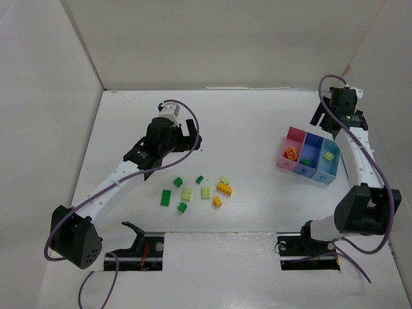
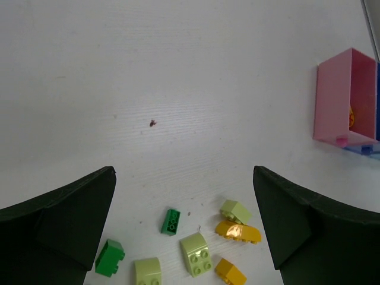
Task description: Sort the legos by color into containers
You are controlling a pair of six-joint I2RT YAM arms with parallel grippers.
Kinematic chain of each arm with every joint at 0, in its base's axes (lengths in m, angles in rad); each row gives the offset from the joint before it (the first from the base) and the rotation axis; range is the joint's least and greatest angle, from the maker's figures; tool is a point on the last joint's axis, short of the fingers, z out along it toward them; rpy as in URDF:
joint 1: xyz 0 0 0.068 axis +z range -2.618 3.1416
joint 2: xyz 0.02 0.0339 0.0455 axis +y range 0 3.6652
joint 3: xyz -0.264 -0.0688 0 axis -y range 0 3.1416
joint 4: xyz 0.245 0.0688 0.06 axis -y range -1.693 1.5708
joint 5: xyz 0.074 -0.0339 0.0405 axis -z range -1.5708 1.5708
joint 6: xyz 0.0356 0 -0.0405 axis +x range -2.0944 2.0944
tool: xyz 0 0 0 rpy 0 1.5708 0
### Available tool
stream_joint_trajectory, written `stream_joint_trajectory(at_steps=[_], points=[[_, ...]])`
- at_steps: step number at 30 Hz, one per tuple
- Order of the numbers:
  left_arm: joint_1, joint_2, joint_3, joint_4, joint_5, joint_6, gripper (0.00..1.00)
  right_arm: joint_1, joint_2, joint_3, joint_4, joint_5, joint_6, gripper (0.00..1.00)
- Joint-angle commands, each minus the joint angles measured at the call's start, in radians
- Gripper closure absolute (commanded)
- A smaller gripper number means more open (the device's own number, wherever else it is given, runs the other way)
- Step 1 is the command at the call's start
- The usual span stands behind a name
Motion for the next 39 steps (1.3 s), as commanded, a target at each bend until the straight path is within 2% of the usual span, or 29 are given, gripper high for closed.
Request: stream_joint_trajectory(at_steps=[1,3,6,9,13,18,19,23,29,31,37,38,39], points=[[0.009,-0.065,-0.034,-0.084,-0.107,-0.165,0.0,0.139,-0.091,-0.037,0.118,-0.076,-0.082,0.05],[0.031,-0.076,-0.059,-0.125,-0.12,-0.224,0.0,0.267,-0.113,-0.072,0.145,-0.095,-0.113,0.0],[0.04,-0.105,-0.099,-0.18,-0.12,-0.327,0.0,0.411,-0.137,-0.126,0.21,-0.165,-0.144,0.0],[0.04,-0.127,-0.178,-0.18,-0.12,-0.384,0.0,0.483,-0.156,-0.193,0.265,-0.207,-0.153,0.0],[0.04,-0.138,-0.265,-0.209,-0.155,-0.472,0.0,0.521,-0.165,-0.24,0.276,-0.251,-0.144,0.0],[0.005,-0.096,-0.276,-0.219,-0.143,-0.483,0.0,0.624,-0.156,-0.25,0.246,-0.265,-0.153,0.0],[-0.012,-0.096,-0.276,-0.219,-0.184,-0.496,0.0,0.65,-0.156,-0.25,0.245,-0.255,-0.162,0.0],[-0.021,-0.052,-0.265,-0.219,-0.184,-0.496,0.0,0.803,-0.111,-0.27,0.204,-0.267,-0.182,0.0],[-0.021,-0.052,-0.274,-0.228,-0.221,-0.496,0.0,0.873,-0.062,-0.27,0.189,-0.276,-0.122,0.03],[-0.021,-0.052,-0.274,-0.228,-0.233,-0.496,0.03,0.873,-0.062,-0.27,0.189,-0.285,-0.11,0.03],[-0.021,0.051,-0.261,-0.197,-0.233,-0.46,0.07,0.873,-0.062,-0.261,0.159,-0.21,-0.098,0.03],[-0.021,0.083,-0.248,-0.197,-0.233,-0.451,0.12,0.873,-0.071,-0.261,0.146,-0.192,-0.083,0.03],[-0.03,0.095,-0.239,-0.206,-0.233,-0.451,0.12,0.873,-0.071,-0.261,0.133,-0.176,-0.07,0.03]])
